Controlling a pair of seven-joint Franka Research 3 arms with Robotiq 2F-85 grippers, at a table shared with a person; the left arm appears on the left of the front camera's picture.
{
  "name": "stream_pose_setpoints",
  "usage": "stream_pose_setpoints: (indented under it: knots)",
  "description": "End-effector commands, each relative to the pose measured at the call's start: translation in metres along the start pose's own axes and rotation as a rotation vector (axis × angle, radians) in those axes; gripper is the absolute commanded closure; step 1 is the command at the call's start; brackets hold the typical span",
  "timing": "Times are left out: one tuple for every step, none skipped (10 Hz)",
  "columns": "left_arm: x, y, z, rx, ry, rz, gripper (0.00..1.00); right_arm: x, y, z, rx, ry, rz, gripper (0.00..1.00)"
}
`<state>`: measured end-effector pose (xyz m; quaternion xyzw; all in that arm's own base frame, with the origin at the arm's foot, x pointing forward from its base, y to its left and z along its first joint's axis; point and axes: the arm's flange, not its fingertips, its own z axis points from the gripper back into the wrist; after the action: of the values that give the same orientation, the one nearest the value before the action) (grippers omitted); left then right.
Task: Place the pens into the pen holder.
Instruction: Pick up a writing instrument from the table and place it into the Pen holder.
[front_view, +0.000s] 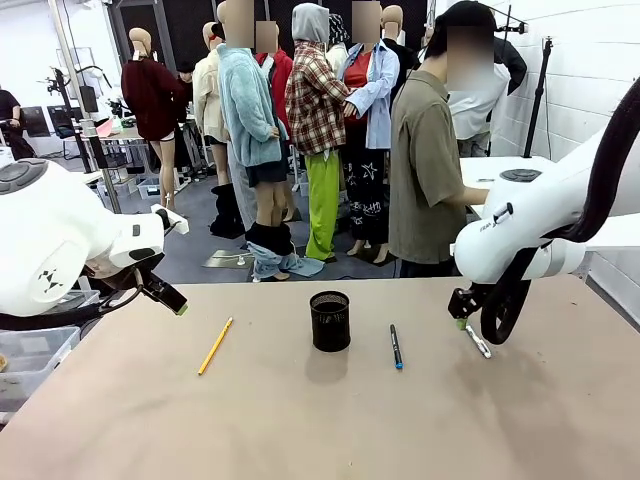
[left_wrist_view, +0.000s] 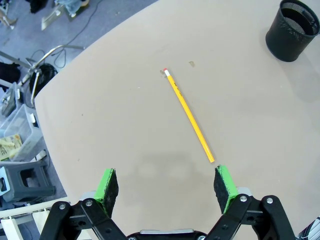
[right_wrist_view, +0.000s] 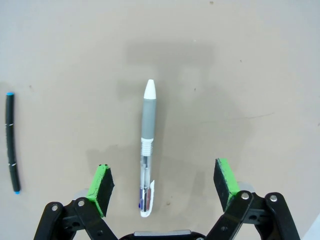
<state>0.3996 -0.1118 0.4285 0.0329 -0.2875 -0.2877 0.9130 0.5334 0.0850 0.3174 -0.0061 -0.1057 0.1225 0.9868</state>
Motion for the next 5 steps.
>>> stream_pose_setpoints:
  knots:
    - [0.0010,0.0001,-0.0018,0.006,-0.012,-0.001,0.00,0.0100,0.0094,-0.0067,-0.078,0.038,-0.021,0.00]
    - [0.0010,0.0001,-0.0018,0.006,-0.012,-0.001,0.00,0.0127,0.0113,-0.0108,-0.074,0.050,-0.020,0.00]
    - [0.0010,0.0001,-0.0018,0.006,-0.012,-0.001,0.00,0.0162,0.0127,-0.0140,-0.076,0.054,-0.013,0.00]
    - [0.0010,0.0001,-0.0018,0.006,-0.012,-0.001,0.00,0.0164,0.0144,-0.0156,-0.066,0.057,-0.010,0.00]
    - [0.0010,0.0001,-0.0018,0.006,-0.012,-0.001,0.00,0.0175,0.0153,-0.0166,-0.054,0.057,-0.009,0.00]
